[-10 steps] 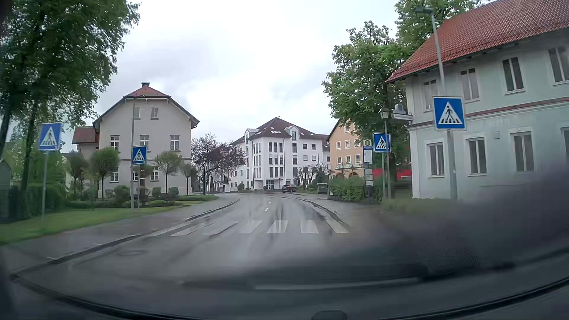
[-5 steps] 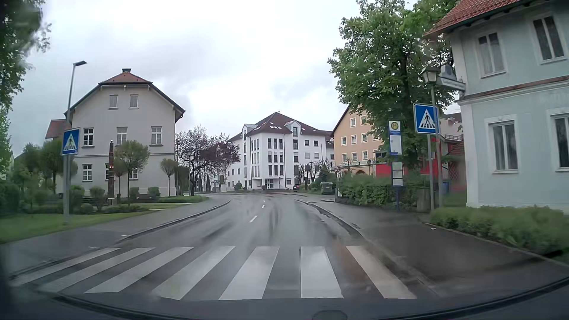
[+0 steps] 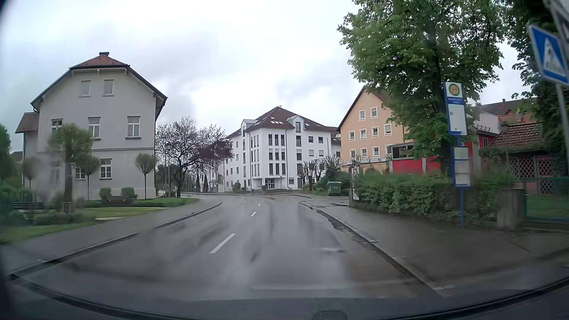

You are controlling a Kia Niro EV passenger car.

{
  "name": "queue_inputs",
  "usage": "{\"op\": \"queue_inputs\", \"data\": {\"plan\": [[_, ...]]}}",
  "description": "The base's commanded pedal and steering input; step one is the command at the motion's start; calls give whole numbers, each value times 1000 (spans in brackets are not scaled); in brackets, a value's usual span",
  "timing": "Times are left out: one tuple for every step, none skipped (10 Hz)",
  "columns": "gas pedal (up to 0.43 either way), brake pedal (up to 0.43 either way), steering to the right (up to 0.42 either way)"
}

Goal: Follow the waypoints while adhering to traffic rules and regulations

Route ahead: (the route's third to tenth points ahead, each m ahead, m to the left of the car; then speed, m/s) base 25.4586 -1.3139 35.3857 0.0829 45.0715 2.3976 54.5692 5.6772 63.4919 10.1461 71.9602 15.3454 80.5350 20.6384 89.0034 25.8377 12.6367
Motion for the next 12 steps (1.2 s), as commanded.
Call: {"op": "queue_inputs", "data": {"plan": [[0, 0, -10], [0, 0, -10], [0, 0, -11], [0, 0, -14], [0, 0, -18], [0, 0, -23], [0, 0, -25], [0, 0, -25], [0, 0, -25], [0, 0, -25], [0, 0, -27], [0, 0, -31]]}}
